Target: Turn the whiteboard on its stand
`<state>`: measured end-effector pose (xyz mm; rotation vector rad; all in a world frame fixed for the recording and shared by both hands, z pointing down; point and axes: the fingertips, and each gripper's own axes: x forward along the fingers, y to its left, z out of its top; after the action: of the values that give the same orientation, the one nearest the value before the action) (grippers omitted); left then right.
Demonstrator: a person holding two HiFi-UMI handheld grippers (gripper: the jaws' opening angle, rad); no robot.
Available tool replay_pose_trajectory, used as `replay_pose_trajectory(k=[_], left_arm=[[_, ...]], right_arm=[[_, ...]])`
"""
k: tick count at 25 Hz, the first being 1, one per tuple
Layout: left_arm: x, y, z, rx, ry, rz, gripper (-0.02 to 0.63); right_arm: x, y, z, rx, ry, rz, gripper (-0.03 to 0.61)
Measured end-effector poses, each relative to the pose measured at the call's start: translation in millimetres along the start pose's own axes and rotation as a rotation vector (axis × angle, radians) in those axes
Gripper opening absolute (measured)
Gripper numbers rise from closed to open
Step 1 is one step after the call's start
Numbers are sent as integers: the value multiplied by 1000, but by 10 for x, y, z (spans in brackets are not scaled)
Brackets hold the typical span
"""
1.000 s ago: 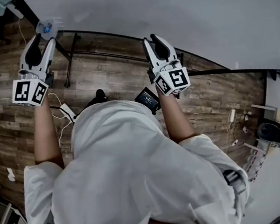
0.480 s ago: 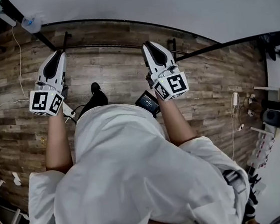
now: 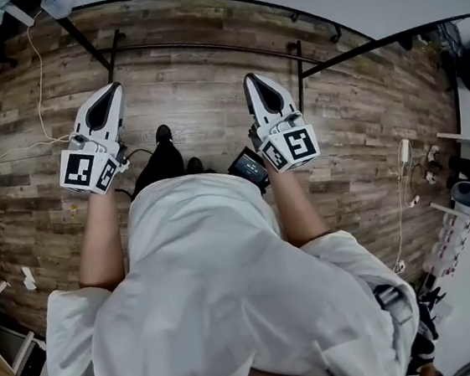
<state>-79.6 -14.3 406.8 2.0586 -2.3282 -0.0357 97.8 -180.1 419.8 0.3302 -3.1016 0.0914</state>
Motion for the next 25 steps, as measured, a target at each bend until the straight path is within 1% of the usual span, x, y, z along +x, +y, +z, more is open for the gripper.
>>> replay_pose_trajectory(k=[4, 9, 14, 16, 19, 22, 25], left_arm=[[-302, -39, 9, 14, 12, -15, 6], [-462, 23, 105, 11, -30, -21, 6], [-707, 35, 151, 27, -51, -89, 6], [-935, 111, 160, 17, -51, -91, 6], [-1311, 343, 183, 16, -50, -76, 6], [-1682, 623, 156, -3, -52, -55, 6], [-2003, 815, 90, -9, -41, -45, 6]], right_arm=[[-152, 237, 23, 0, 8, -23, -3], [-290, 410, 181, -52, 5, -66, -3], [-438, 686, 321, -97, 10, -156, -3], [-482, 920, 364, -109, 8, -189, -3], [-432, 1344, 377, -120, -7, -221, -3], [-347, 1803, 332, -112, -17, -233, -3], [-332, 2201, 256, -104, -3, -248, -3]])
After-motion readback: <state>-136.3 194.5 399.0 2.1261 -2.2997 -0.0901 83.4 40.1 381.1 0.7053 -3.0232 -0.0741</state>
